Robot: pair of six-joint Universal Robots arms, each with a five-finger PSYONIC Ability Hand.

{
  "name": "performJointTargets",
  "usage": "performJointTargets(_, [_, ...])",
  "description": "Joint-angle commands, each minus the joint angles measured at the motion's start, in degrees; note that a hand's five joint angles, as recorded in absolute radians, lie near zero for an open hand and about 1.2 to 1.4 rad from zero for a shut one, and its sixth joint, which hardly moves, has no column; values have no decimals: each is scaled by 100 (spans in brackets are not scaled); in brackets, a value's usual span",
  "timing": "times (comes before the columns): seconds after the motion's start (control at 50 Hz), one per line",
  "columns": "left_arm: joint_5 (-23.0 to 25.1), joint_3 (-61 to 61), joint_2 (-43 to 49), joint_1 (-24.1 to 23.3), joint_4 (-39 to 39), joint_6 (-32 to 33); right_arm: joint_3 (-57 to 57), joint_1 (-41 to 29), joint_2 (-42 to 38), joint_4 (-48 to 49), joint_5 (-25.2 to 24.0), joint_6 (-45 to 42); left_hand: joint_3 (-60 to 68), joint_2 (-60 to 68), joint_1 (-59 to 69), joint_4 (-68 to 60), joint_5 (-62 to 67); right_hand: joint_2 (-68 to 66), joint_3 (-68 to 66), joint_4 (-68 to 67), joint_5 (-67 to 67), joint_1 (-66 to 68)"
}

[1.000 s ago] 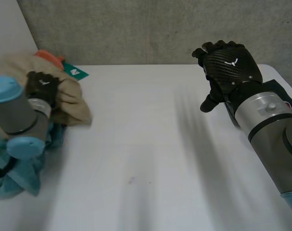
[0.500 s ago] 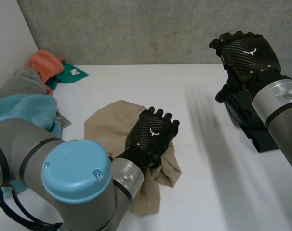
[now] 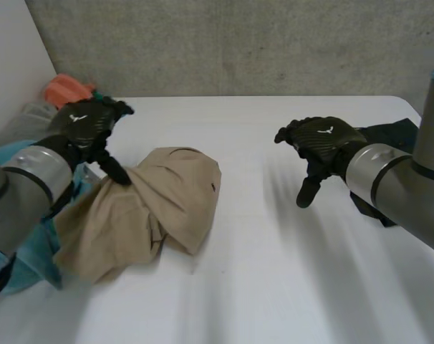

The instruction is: Fold the laundry.

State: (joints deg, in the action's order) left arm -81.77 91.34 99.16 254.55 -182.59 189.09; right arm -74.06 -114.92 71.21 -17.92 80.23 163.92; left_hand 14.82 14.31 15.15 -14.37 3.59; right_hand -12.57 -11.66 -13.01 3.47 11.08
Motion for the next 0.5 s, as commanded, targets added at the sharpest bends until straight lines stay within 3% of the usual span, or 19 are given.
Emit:
performJointTargets(0.02, [240,41,350,552,118,-197,628,-417,-519,113,71,237,-7,44,-40,-38,117,257,166,301,-347,-108])
performJointTargets(0.28, [223,727,262,306,241,-136,2402,-962,-2179,333,27,843,396,447,363,-441,519,257,166,301,-347,-108])
performJointTargets(0.36, [196,789,271,156,267,-136,2922,-1304,-2769,298,45,957,1353,1404,1321,-1398,1477,257,166,301,-347,-108])
performJointTargets(0.5, [170,841,288,148,276,-136,3117,-1674,-3446,149,54,1107,5305,5356,5272,-5350,5429,152,61,196,-242,-3])
